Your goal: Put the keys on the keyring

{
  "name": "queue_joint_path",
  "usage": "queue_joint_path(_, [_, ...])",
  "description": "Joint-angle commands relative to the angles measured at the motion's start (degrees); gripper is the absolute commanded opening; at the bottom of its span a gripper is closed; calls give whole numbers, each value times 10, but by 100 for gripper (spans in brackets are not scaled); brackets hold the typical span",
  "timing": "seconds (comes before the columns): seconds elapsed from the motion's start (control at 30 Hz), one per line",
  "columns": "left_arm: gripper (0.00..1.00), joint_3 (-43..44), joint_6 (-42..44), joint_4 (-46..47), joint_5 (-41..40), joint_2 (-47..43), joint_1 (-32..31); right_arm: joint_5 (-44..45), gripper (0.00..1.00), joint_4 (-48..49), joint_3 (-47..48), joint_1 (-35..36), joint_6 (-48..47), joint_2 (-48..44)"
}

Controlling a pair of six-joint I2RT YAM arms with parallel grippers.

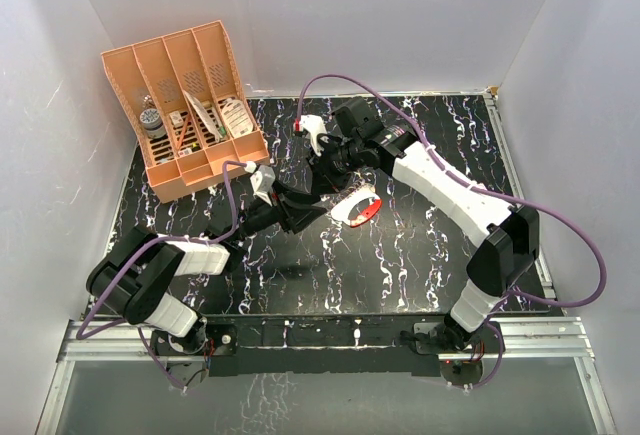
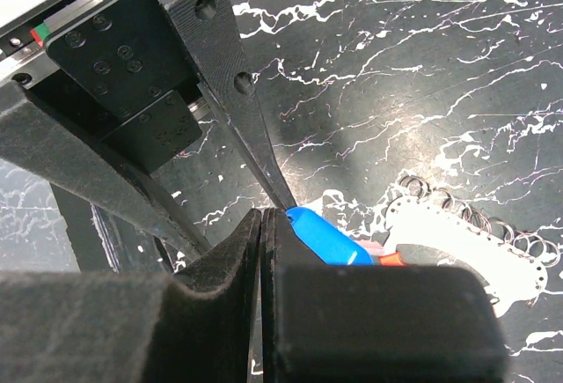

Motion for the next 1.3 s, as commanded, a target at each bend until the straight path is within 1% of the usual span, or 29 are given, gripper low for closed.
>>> queue_joint_path(0.0, [43, 3, 16, 15, -15, -29, 5, -17, 0, 17, 2, 5, 0, -31])
queue_joint_path(0.27, [44, 1, 22, 21, -30, -29, 5, -17, 0, 17, 1, 8, 1, -32])
queue_joint_path(0.43, [46, -15, 55, -13, -44, -45, 5, -10, 0, 19, 3, 7, 2, -36])
queue_joint_path(0.7, [50, -42, 80, -29, -55, -67, 7, -8, 0, 23, 4, 8, 4, -35])
queue_joint_path(0.73, [50, -43, 81, -28, -56, -81, 8, -9, 0, 23, 4, 8, 4, -35])
queue_joint_path(0.9, [50, -35, 80, -20, -50, -81, 8, -12, 0, 24, 3, 8, 5, -35])
queue_joint_path(1.27, [50, -22, 61, 21, -44, -45, 7, -19, 0, 25, 3, 8, 5, -33])
